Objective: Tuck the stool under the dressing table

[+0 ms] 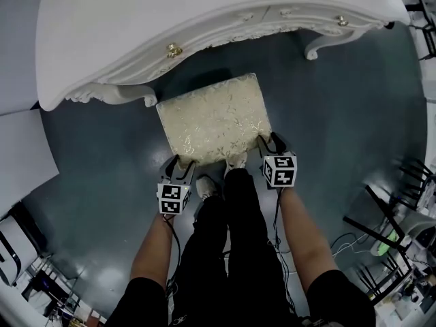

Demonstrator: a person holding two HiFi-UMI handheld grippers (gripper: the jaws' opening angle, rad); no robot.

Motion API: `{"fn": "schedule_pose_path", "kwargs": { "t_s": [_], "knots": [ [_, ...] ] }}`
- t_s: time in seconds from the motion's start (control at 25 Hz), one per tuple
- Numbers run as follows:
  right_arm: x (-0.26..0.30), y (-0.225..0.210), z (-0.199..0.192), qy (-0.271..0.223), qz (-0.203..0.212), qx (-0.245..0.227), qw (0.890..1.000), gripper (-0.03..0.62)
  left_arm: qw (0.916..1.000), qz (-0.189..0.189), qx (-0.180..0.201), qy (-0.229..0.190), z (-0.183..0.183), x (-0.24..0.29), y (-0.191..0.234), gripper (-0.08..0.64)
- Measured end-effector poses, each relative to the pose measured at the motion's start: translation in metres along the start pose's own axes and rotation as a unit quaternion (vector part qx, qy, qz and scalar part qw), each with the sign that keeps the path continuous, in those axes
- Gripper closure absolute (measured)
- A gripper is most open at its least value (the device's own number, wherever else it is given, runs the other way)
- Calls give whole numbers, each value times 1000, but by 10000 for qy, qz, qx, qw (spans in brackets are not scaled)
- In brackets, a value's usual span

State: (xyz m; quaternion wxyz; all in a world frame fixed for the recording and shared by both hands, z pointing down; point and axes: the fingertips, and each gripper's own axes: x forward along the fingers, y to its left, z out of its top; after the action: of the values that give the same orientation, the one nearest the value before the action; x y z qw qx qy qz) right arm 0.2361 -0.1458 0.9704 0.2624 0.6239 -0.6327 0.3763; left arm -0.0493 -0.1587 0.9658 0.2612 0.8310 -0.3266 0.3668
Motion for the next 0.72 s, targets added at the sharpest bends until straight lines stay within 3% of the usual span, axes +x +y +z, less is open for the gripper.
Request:
{"fn": "schedule_pose_path", "kwargs": {
  "t_s": [0.24, 0.52, 0.72],
  "knots": [
    [15, -31, 36, 84, 188, -104, 9997, 380, 9999, 86, 19, 77, 42, 28, -5, 316],
    [38, -60, 79, 104, 167, -10, 9998, 387, 9997, 229, -26, -63, 88, 59, 1, 316],
    [61, -81, 118, -18, 82, -28, 10000, 391, 9995, 127, 17, -295, 126, 87, 9, 316]
  ]
}}
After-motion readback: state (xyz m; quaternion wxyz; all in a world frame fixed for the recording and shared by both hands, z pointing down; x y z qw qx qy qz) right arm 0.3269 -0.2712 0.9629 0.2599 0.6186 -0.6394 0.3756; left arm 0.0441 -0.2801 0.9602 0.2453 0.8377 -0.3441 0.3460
